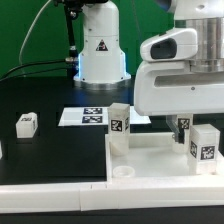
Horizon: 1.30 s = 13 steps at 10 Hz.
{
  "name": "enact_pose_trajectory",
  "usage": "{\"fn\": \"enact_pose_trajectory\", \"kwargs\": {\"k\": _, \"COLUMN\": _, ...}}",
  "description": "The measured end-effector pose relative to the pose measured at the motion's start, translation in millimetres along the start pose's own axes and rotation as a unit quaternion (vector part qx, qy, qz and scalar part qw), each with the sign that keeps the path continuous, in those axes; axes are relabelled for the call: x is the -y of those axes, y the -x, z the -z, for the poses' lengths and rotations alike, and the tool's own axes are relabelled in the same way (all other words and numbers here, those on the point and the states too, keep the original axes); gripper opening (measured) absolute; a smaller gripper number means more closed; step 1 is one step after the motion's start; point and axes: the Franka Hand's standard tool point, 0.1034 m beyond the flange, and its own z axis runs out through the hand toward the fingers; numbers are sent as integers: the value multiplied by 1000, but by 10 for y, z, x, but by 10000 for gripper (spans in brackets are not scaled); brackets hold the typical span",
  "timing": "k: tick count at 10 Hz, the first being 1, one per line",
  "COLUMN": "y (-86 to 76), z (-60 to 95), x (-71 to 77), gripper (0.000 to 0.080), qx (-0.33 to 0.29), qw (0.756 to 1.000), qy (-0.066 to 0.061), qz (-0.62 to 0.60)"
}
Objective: Assemble square table
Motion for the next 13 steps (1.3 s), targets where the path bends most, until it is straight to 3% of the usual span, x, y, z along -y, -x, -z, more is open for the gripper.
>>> {"fn": "enact_pose_trajectory", "kwargs": {"k": 1, "y": 1, "z": -2, "x": 1, "gripper": 636, "qx": 0, "qw": 1000, "qy": -1, "qz": -19}}
{"fn": "enact_pose_trajectory", "kwargs": {"k": 3, "y": -4, "z": -7, "x": -36, "gripper": 286, "qx": 1, "qw": 996, "qy": 2, "qz": -84}}
{"fn": "enact_pose_trajectory", "kwargs": {"k": 6, "y": 19, "z": -3, "x": -24, "gripper": 286, "qx": -9, "qw": 964, "qy": 17, "qz": -265}}
{"fn": "enact_pose_trajectory", "kwargs": {"k": 8, "y": 20, "z": -9, "x": -38, "gripper": 287, "qx": -9, "qw": 905, "qy": 8, "qz": -426}}
{"fn": "enact_pose_trajectory", "kwargs": {"k": 10, "y": -1, "z": -11, "x": -64, "gripper": 286, "qx": 2, "qw": 830, "qy": -16, "qz": -557}}
{"fn": "enact_pose_trajectory", "kwargs": {"k": 12, "y": 5, "z": -12, "x": -48, "gripper": 287, "qx": 3, "qw": 805, "qy": -16, "qz": -592}}
{"fn": "enact_pose_trajectory", "kwargs": {"k": 13, "y": 3, "z": -9, "x": -58, "gripper": 287, "qx": 8, "qw": 778, "qy": -17, "qz": -628}}
